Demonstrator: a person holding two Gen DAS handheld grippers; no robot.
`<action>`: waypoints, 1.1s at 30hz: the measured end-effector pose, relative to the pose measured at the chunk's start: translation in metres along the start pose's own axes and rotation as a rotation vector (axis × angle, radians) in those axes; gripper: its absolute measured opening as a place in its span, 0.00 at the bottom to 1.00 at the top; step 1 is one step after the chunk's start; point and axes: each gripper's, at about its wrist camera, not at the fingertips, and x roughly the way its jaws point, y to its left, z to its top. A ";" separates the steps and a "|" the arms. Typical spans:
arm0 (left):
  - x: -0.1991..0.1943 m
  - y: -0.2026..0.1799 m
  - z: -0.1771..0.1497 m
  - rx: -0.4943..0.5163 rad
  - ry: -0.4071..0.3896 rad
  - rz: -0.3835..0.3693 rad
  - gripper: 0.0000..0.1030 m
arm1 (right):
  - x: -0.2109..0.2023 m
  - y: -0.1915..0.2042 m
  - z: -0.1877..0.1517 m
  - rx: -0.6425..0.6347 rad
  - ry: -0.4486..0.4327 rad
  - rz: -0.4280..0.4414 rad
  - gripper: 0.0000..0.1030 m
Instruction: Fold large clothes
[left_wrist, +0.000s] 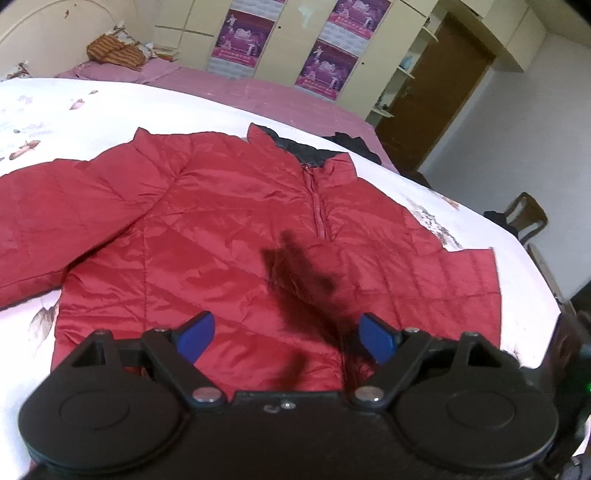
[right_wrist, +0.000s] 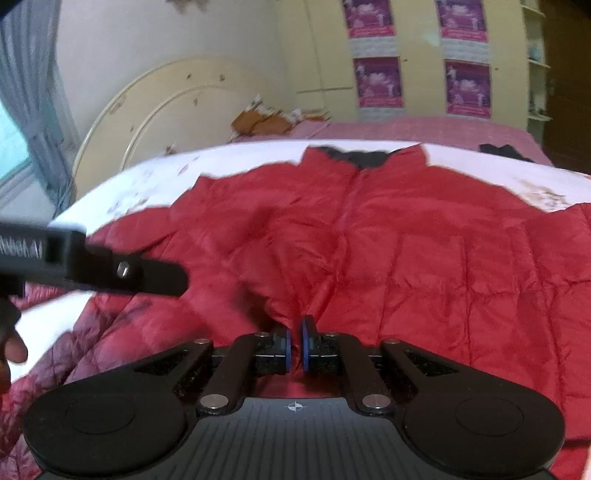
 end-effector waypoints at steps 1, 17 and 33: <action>0.000 0.001 0.001 -0.002 0.000 -0.004 0.85 | 0.000 0.005 -0.001 -0.021 0.006 -0.013 0.22; 0.078 -0.031 0.019 0.150 0.086 -0.044 0.15 | -0.099 -0.094 0.006 0.301 -0.184 -0.256 0.24; 0.040 0.034 0.029 0.061 -0.112 0.164 0.15 | -0.120 -0.156 0.007 0.421 -0.144 -0.369 0.11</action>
